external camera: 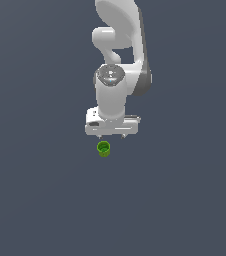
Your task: Pick up the object and move it to a goal position.
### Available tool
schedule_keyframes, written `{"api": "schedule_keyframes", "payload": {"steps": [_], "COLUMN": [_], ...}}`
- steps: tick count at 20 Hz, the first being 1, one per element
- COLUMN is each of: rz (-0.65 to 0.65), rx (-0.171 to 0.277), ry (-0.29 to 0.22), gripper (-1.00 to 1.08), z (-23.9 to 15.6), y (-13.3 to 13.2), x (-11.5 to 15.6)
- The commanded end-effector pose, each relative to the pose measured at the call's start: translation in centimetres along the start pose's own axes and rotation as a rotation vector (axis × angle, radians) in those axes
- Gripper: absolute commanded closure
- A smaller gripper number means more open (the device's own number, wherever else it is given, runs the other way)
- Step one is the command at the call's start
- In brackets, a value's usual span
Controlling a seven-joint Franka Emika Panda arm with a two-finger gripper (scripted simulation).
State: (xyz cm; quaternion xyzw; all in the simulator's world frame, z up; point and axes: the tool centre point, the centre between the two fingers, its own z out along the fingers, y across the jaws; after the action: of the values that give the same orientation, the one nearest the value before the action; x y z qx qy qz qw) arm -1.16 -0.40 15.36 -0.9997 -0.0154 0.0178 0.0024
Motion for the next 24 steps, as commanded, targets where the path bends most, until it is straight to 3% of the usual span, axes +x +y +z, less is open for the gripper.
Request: {"api": "schedule_keyframes", "payload": {"steps": [1,11,24], "rz": [0.000,-0.016,-0.092], "rx": [0.000,-0.005,-0.008], "ry": [0.000,0.018,0.017], "gripper": [-0.92,-0.92,-0.92], "z": [0.0,-2.2,-1.6], "y": [0.0,0.6,0.9], "x": [0.0,0.8,0.8]}}
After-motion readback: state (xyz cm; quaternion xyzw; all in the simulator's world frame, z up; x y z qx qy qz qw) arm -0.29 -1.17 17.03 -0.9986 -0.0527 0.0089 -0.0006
